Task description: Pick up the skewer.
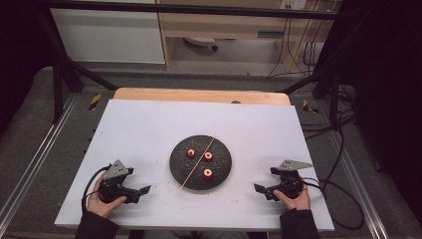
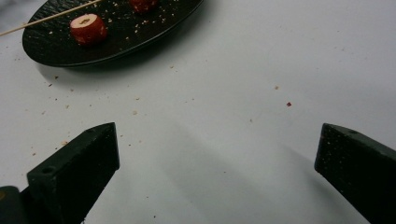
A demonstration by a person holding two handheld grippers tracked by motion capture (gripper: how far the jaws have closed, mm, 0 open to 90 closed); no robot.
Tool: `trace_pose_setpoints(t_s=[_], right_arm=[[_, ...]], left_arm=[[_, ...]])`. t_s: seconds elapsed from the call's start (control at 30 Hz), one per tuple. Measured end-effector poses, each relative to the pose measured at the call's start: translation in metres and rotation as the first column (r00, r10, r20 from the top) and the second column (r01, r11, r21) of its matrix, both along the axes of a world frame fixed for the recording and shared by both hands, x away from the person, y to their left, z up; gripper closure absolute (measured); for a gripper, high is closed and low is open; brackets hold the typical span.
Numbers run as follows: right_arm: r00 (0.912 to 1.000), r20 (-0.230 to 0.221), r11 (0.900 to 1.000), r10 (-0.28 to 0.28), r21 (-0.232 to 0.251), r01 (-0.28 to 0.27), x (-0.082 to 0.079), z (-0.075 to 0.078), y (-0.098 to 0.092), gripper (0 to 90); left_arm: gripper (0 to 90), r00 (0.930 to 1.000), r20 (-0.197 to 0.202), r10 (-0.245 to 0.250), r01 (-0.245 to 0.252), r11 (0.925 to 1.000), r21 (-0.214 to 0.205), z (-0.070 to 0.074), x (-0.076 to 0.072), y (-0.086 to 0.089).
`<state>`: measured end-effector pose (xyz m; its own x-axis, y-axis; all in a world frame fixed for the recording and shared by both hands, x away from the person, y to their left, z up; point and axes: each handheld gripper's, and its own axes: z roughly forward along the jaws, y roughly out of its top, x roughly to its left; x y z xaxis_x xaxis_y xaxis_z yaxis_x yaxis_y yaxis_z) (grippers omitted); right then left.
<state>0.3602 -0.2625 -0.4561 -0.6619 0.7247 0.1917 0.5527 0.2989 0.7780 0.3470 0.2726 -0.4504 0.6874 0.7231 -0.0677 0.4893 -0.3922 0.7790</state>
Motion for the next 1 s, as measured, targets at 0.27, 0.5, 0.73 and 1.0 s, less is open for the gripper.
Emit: trace_pose_setpoints(t_s=[0.27,0.5,0.73,1.0], right_arm=[[1.0000,-0.001,1.0000,-0.001,0.008,0.001,0.000,0.000,0.000,0.8],[1.0000,-0.001,0.9999,-0.004,0.011,0.004,0.000,0.001,-0.001,0.8],[1.0000,0.001,1.0000,-0.003,0.009,0.003,0.000,0.001,-0.001,0.8],[1.0000,-0.003,1.0000,-0.005,0.007,0.005,0.000,0.001,0.000,0.8]], left_arm=[[4.5,1.0000,-0.001,-0.007,0.007,1.0000,0.000,0.001,-0.001,-0.003],[5.0,1.0000,-0.001,-0.005,0.005,1.0000,0.001,0.003,0.000,-0.005],[5.2,1.0000,-0.002,-0.009,0.009,0.9999,0.014,0.007,0.000,-0.009],[6.4,0.9999,-0.005,-0.011,0.011,0.9992,0.038,0.012,-0.001,-0.020]])
